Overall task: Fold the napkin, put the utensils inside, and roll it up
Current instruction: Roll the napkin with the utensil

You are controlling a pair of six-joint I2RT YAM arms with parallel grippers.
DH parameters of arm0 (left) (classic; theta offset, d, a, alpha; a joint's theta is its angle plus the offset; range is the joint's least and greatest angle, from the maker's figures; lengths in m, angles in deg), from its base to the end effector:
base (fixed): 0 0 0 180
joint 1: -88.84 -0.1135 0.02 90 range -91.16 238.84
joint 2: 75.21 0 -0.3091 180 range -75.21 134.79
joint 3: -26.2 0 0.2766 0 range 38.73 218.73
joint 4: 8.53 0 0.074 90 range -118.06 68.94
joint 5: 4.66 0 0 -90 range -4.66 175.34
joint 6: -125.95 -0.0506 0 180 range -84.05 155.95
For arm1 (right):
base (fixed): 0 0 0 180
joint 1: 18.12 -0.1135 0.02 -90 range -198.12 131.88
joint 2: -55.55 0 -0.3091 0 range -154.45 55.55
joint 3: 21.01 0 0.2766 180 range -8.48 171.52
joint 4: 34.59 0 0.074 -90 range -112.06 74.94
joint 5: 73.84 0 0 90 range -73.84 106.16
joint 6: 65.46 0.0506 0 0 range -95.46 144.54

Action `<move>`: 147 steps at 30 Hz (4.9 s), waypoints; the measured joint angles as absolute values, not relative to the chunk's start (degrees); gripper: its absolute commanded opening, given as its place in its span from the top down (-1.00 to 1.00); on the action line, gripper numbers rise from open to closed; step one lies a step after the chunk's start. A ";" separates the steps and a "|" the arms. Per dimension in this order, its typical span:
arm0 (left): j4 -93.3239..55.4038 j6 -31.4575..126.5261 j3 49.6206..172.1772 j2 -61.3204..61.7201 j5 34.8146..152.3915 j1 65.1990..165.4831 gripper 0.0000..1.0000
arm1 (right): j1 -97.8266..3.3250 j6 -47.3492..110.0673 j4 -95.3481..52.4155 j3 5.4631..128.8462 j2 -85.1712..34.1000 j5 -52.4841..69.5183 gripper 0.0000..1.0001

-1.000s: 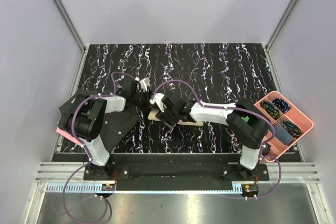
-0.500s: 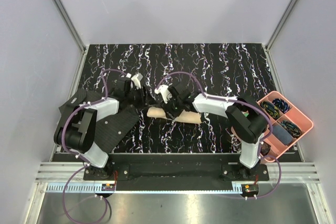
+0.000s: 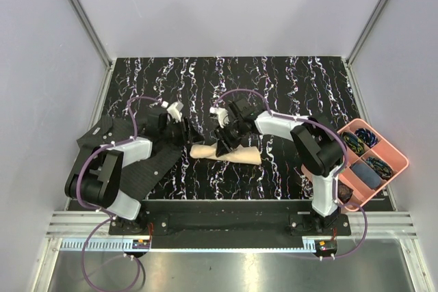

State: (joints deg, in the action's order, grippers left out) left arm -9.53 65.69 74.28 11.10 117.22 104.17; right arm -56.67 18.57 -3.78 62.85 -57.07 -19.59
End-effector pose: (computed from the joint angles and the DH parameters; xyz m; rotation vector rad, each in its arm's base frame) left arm 0.2900 -0.1072 0.1768 0.0210 2.3437 -1.0351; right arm 0.3254 0.2971 0.1665 -1.2091 2.3454 1.0143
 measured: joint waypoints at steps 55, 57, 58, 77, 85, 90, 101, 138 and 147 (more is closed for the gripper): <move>-15.52 66.85 79.68 19.60 120.48 103.74 1.00 | -69.43 13.80 -6.99 51.90 -39.37 10.77 -0.46; -15.63 66.85 79.94 19.82 120.72 103.65 1.00 | -69.70 12.97 -7.93 51.88 -39.89 11.99 -0.45; -15.65 66.83 80.01 19.84 120.74 103.63 1.00 | -69.72 12.60 -8.50 51.88 -40.31 12.69 -0.45; -17.27 65.76 82.04 20.54 121.33 103.45 0.27 | -69.59 7.16 -13.13 54.35 -50.06 20.80 -0.15; -19.06 64.84 83.94 19.23 118.62 103.28 -0.26 | -66.44 7.44 -10.20 58.89 -53.29 18.51 0.22; -18.76 64.47 83.09 15.45 116.39 102.71 -0.34 | -63.36 8.32 -6.07 62.28 -54.58 11.51 0.28; -12.97 64.34 75.96 10.29 116.91 102.45 -0.21 | -59.25 11.40 4.75 67.68 -57.25 -6.63 0.28; -3.55 69.28 76.05 19.95 124.50 103.21 1.00 | -52.52 17.39 12.70 75.51 -63.08 -21.27 -0.39; -10.30 69.23 80.84 22.40 124.15 103.23 1.00 | -56.49 16.73 4.02 66.33 -48.16 -4.77 -0.55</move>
State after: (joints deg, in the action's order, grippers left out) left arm -10.30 69.23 80.84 22.40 124.15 103.23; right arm -56.49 16.73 4.02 66.33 -48.16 -4.77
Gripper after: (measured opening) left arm 0.028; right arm 0.755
